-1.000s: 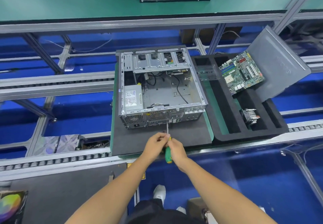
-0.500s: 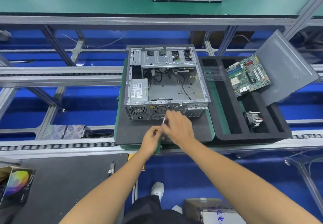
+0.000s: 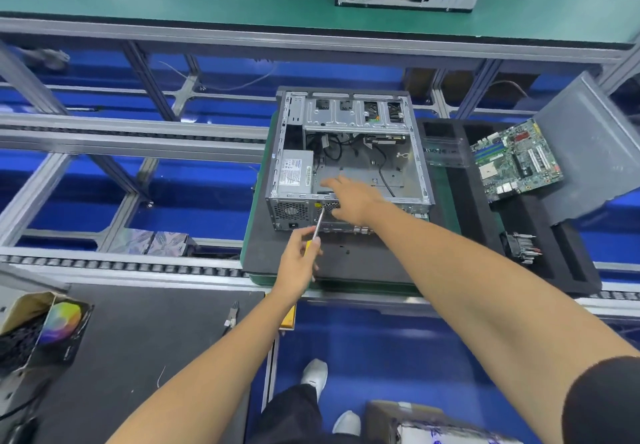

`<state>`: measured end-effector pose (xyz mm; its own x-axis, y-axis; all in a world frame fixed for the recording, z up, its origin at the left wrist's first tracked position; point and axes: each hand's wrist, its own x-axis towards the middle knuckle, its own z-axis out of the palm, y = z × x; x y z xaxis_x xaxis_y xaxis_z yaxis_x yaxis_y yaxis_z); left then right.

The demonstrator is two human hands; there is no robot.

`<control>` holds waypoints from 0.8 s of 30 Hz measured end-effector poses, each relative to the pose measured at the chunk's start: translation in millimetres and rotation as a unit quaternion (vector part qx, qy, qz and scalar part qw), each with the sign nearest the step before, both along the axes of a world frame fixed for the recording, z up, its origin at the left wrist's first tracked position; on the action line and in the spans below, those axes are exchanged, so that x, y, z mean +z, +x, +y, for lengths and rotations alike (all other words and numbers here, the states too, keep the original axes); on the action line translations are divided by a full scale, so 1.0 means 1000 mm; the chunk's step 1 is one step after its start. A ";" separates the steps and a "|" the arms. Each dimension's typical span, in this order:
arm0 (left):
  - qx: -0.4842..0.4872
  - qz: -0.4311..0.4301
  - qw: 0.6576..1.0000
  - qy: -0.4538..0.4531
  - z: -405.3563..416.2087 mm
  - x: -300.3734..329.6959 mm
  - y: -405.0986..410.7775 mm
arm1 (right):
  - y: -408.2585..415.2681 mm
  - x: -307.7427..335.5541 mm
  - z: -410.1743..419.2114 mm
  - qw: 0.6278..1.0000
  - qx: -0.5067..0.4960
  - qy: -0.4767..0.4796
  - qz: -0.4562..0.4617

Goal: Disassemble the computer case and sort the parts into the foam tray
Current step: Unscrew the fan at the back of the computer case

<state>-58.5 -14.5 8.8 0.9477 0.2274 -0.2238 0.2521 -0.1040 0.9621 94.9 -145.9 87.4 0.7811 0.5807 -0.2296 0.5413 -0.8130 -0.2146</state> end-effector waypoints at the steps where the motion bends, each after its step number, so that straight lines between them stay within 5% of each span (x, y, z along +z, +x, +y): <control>1: 0.002 -0.001 1.000 0.000 0.002 0.001 -0.001 | 0.001 -0.002 0.003 1.000 0.002 -0.003 0.015; 18: 0.017 -0.032 0.999 0.012 -0.003 0.008 0.007 | 0.029 -0.012 -0.001 0.987 0.135 -0.072 -0.054; 24: 0.021 -0.019 0.999 0.017 0.003 0.002 0.004 | 0.031 -0.022 -0.007 0.995 0.100 0.004 0.001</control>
<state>-54.5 -11.8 10.9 0.9446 0.2749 -0.1794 0.2206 -0.1271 0.9670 126.1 -153.1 65.2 0.6497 0.7259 -0.2257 0.6913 -0.6877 -0.2220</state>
